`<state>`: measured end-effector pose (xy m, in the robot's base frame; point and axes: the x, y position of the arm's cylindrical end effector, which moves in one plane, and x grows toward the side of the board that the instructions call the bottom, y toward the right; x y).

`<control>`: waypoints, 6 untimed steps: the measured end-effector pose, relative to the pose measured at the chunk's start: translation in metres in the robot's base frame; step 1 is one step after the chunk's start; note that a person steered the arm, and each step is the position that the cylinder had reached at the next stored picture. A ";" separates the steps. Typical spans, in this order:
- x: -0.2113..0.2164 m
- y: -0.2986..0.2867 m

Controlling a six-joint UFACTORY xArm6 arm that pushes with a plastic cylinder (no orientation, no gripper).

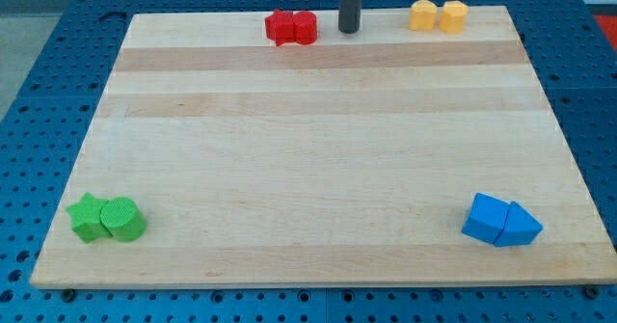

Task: Push red blocks slightly towards left

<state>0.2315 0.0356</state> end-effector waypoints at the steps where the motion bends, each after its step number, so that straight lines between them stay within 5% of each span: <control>1: 0.000 -0.023; 4: 0.000 -0.090; 6: 0.004 -0.062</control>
